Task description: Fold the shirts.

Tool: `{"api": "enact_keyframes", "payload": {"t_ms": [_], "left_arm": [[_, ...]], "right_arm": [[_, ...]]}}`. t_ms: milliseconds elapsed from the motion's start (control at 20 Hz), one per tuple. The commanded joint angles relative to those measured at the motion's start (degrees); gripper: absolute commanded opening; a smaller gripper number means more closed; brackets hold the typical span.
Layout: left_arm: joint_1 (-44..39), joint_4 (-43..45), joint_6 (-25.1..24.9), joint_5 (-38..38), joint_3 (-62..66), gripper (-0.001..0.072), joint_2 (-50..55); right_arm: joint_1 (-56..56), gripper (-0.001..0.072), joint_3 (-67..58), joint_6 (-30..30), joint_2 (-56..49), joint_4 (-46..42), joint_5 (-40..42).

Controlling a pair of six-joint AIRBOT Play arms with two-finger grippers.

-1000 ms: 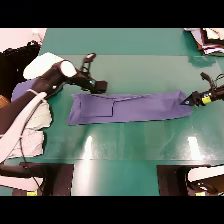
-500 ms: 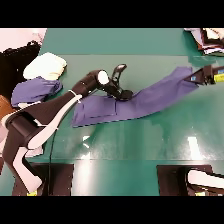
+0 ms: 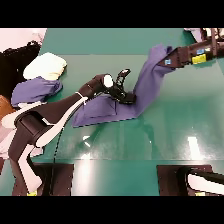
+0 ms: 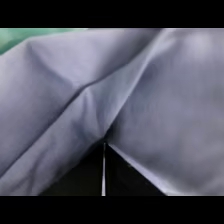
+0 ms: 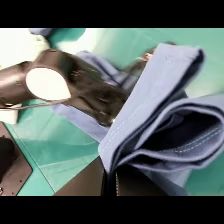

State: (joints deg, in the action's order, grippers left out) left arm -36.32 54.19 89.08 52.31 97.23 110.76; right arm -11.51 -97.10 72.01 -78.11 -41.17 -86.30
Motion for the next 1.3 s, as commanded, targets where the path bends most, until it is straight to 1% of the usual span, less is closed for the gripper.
{"api": "enact_keyframes", "payload": {"t_ms": [0, 150, 250, 350, 450, 500, 550, 600, 650, 700, 800, 850, 950, 1050, 1150, 1250], "left_arm": [[2.01, 0.26, -0.63, 1.33, 0.63, 0.0022, -1.31], [8.17, 3.87, -0.61, 4.37, 0.85, 0.0022, -6.10], [13.79, 8.37, -0.63, 7.32, 0.85, 0.0023, -10.54], [19.69, 11.96, -0.85, 9.90, 0.85, 0.0023, -15.47], [25.03, 13.40, -2.80, 12.35, 0.85, 0.0023, -20.17], [27.36, 14.14, -3.78, 13.31, 0.85, 0.0023, -22.34], [29.33, 15.28, -4.02, 14.01, 0.85, 0.0023, -24.15], [31.15, 16.13, -4.02, 14.95, 0.85, 0.0023, -25.86], [32.59, 16.37, -4.02, 15.89, 0.85, 0.0023, -27.12], [33.90, 16.37, -4.04, 16.70, 0.83, 0.0023, -28.33], [35.56, 16.37, -4.26, 17.84, 0.85, 0.0023, -29.68], [35.78, 16.44, -4.98, 18.12, 0.83, 0.0024, -30.14], [35.89, 16.41, -5.62, 19.37, 0.81, 0.0024, -30.49], [35.89, 16.28, -5.62, 20.31, 0.68, 0.0024, -30.47], [35.89, 16.26, -5.64, 20.33, 0.68, 0.0023, -30.45], [35.89, 15.80, -5.62, 20.41, 0.68, 0.0023, -30.40]], "right_arm": [[-5.57, 0.0013, -1.05, 0.31, -0.04, 0.00, 3.72], [-10.58, 0.0013, -1.07, -1.16, -1.38, 1.16, 5.77], [-15.74, 0.0013, -1.07, -2.38, -3.21, 1.14, 8.76], [-22.05, 0.0013, -1.07, -4.17, -6.21, 1.14, 13.62], [-28.68, 0.0014, -1.07, -5.27, -10.27, 1.11, 20.15], [-31.89, 0.0014, -1.07, -6.91, -12.44, 1.11, 23.78], [-34.53, 0.0016, -1.07, -9.97, -14.29, 0.72, 26.97], [-36.65, 0.0068, -1.07, -13.00, -15.93, 0.52, 29.75], [-38.25, 0.0328, -1.07, -14.34, -17.35, 0.50, 32.46], [-39.04, 0.0517, -1.07, -14.32, -18.25, 0.61, 33.92], [-38.12, 0.0496, -1.05, -13.49, -17.94, -0.48, 32.11], [-36.57, 0.0414, -1.05, -11.52, -17.20, -3.02, 29.73], [-31.91, 0.0408, -0.68, -7.04, -15.45, -10.14, 21.90], [-26.10, 0.0408, 3.96, -4.20, -12.85, -13.84, 16.79], [-19.21, 0.0408, 12.35, -2.32, -9.53, -14.34, 16.44], [-12.39, 0.0409, 21.49, -0.94, -6.82, -13.79, 19.15]]}}
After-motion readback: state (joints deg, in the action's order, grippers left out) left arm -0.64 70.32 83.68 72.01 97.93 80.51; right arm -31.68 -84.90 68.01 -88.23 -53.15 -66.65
